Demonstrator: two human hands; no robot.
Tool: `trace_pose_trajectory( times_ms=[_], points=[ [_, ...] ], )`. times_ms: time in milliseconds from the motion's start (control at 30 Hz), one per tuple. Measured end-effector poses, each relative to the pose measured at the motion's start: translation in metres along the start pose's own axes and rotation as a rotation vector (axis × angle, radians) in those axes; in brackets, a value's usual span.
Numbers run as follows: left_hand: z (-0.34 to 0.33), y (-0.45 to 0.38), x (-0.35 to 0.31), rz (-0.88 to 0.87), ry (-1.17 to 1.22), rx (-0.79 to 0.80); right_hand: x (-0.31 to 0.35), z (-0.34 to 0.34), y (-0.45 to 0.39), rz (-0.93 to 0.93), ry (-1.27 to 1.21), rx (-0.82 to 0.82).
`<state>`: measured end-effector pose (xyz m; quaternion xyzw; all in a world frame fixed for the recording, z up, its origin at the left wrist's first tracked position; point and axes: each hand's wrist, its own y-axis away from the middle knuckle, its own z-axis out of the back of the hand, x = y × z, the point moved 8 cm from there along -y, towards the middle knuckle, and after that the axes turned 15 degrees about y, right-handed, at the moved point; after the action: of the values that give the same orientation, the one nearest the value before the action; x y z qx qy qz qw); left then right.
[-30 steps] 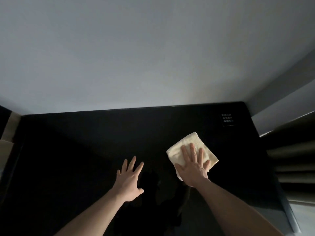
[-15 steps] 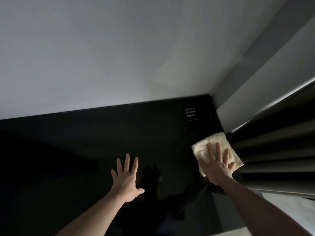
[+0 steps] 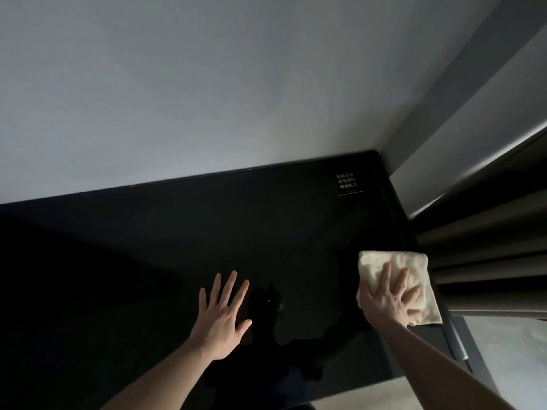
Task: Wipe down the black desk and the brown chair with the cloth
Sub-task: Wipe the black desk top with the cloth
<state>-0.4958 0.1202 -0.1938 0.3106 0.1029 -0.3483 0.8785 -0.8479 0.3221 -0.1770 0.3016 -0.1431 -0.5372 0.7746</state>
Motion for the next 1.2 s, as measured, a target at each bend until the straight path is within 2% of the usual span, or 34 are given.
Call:
trace_pose_trajectory(
  times_ms=[100, 267, 367, 467, 567, 733, 967, 1100, 1200],
  points=[
    [0.006, 0.023, 0.032, -0.023, 0.013, 0.002, 0.032, -0.027, 0.038, -0.066, -0.042, 0.02],
    [0.025, 0.074, 0.111, 0.019, -0.021, 0.067, 0.122, -0.088, 0.127, -0.054, -0.044, 0.006],
    [0.037, 0.111, 0.169, 0.091, -0.043, 0.084, 0.201, -0.129, 0.196, 0.055, -0.014, 0.026],
    [0.045, 0.142, 0.219, 0.144, -0.055, 0.092, 0.258, -0.162, 0.25, 0.257, 0.037, 0.065],
    [0.052, 0.16, 0.253, 0.182, -0.029, 0.068, 0.259, -0.166, 0.257, 0.341, 0.059, 0.089],
    [0.065, 0.168, 0.289, 0.246, 0.044, 0.006, 0.243, -0.134, 0.218, 0.345, 0.117, 0.067],
    [0.08, 0.191, 0.339, 0.399, 0.147, -0.03, 0.249, -0.097, 0.17, 0.181, 0.079, 0.02],
    [0.085, 0.211, 0.369, 0.459, 0.207, -0.039, 0.265, -0.098, 0.179, 0.09, 0.03, -0.02],
    [0.088, 0.23, 0.393, 0.482, 0.243, -0.055, 0.292, -0.11, 0.2, 0.052, 0.042, 0.019]
  ],
)
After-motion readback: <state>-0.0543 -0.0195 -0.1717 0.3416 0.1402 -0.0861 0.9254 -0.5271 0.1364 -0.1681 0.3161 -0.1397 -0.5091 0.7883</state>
